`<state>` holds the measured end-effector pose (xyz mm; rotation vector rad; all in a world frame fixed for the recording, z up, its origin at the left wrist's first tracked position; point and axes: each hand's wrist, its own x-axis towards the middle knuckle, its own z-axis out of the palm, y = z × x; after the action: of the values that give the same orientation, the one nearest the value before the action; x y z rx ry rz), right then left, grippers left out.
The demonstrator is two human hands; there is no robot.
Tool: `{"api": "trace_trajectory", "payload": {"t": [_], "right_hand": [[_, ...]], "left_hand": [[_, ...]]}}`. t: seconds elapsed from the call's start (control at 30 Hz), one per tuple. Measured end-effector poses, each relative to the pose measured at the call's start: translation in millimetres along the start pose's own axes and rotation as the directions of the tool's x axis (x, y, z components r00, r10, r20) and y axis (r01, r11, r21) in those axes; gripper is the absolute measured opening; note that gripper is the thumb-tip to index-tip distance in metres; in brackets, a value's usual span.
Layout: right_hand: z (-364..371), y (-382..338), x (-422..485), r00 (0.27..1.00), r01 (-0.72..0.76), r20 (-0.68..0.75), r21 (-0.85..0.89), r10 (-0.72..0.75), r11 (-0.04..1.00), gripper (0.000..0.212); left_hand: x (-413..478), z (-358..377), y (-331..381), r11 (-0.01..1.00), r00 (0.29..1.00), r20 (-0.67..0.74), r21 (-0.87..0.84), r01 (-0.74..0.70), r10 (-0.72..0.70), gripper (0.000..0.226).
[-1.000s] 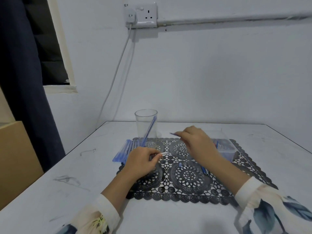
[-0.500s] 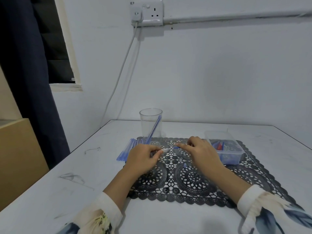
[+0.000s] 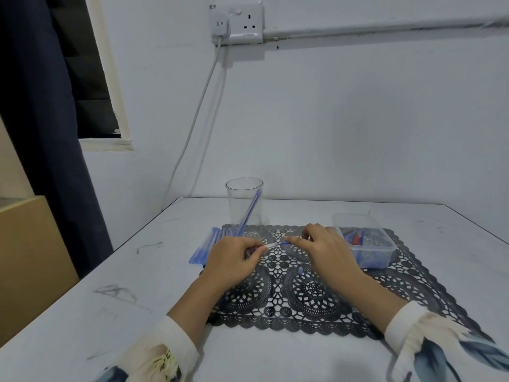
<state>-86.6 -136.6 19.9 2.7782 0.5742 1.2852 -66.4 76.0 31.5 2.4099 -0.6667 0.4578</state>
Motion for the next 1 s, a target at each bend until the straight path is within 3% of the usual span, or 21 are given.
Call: {"api": "trace_trajectory", "payload": {"t": [0.53,0.7,0.87,1.0], "right_hand": [[3.6,-4.7,-1.7,0.998,0.033,0.056,0.07,-0.037,0.997,0.059],[-1.8,-9.5,-0.4,0.992,-0.098,-0.066,0.078,0.103,0.992,0.037],[0.2,-4.0,-1.8,0.97,-0.233,-0.069,0.007,0.233,0.973,0.043],[-1.6,-5.2,-2.0,0.963,-0.26,-0.07,0.013,0.261,0.965,0.045]], "left_hand": [[-2.0,4.3,3.5,0.997,0.997,0.003,-0.015,-0.072,0.072,0.022],[-2.9,4.7,6.1,0.995,0.995,0.006,0.022,-0.096,0.096,0.025],[-3.0,2.5,6.4,0.994,0.995,-0.001,0.048,-0.097,0.097,0.025],[-2.9,2.7,7.3,0.993,0.995,0.005,0.063,-0.099,0.099,0.026]]}}
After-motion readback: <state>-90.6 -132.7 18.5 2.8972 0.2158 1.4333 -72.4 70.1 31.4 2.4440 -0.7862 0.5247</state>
